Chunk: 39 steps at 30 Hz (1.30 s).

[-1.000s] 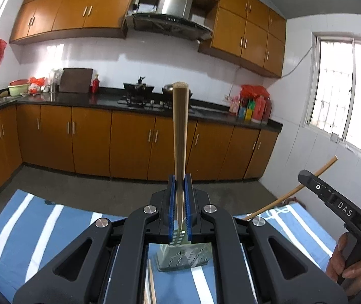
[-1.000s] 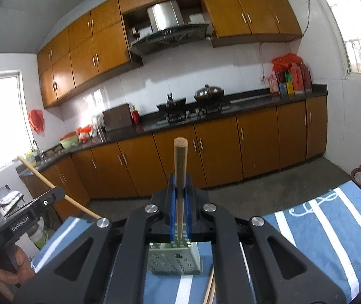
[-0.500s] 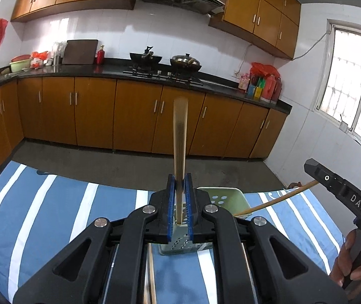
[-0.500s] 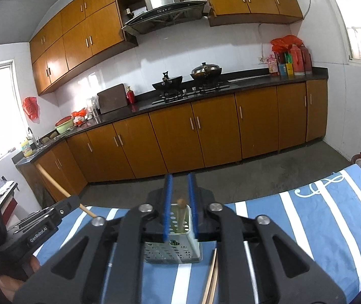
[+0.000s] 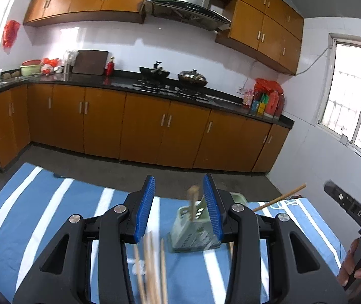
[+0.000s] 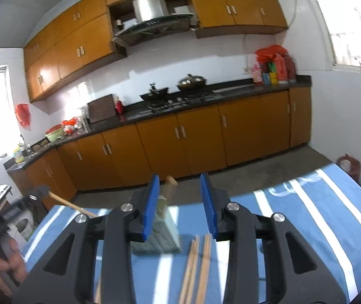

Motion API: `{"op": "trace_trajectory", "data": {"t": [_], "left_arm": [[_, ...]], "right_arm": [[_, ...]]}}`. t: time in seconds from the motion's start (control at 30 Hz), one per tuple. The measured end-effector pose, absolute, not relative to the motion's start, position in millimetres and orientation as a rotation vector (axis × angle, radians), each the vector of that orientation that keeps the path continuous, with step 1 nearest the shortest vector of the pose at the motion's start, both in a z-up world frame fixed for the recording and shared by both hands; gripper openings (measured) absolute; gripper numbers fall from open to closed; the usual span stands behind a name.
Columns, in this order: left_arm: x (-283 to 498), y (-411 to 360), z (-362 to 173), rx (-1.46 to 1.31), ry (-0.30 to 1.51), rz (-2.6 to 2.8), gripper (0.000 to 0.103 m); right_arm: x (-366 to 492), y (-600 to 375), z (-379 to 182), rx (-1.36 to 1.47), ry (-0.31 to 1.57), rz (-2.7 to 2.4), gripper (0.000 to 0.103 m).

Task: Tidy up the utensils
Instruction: 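Open the left tool over the holder while the right tool releases its chopstick, then close the right tool on a chopstick while the left tool grasps another chopstick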

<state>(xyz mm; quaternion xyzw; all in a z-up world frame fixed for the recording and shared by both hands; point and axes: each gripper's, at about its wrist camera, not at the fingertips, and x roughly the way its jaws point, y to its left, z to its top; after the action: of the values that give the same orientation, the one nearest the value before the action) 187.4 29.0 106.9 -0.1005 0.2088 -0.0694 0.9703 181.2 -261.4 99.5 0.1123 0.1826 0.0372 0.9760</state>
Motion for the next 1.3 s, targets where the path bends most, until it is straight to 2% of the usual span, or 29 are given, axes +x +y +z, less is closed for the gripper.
{"op": "trace_trajectory", "data": {"t": [0.23, 0.33, 0.53, 1.03, 1.13, 1.3], "left_arm": [[163, 50, 50, -0.132, 0.532, -0.046, 0.04], [162, 57, 15, -0.125, 0.616, -0.018, 0.04], [158, 67, -31, -0.176, 0.744, 0.005, 0.04], [157, 58, -52, -0.177, 0.804, -0.019, 0.04], [158, 57, -54, -0.176, 0.809, -0.024, 0.04], [157, 52, -58, -0.169, 0.823, -0.046, 0.04]], "right_arm": [[178, -278, 13, 0.234, 0.598, 0.0, 0.033], [181, -274, -32, 0.259, 0.73, 0.025, 0.021], [183, -253, -85, 0.256, 0.883, 0.075, 0.016], [187, -234, -103, 0.166, 0.918, 0.077, 0.016], [187, -231, -104, 0.118, 0.913, 0.057, 0.008], [192, -249, -103, 0.152, 0.9, -0.009, 0.008]]}}
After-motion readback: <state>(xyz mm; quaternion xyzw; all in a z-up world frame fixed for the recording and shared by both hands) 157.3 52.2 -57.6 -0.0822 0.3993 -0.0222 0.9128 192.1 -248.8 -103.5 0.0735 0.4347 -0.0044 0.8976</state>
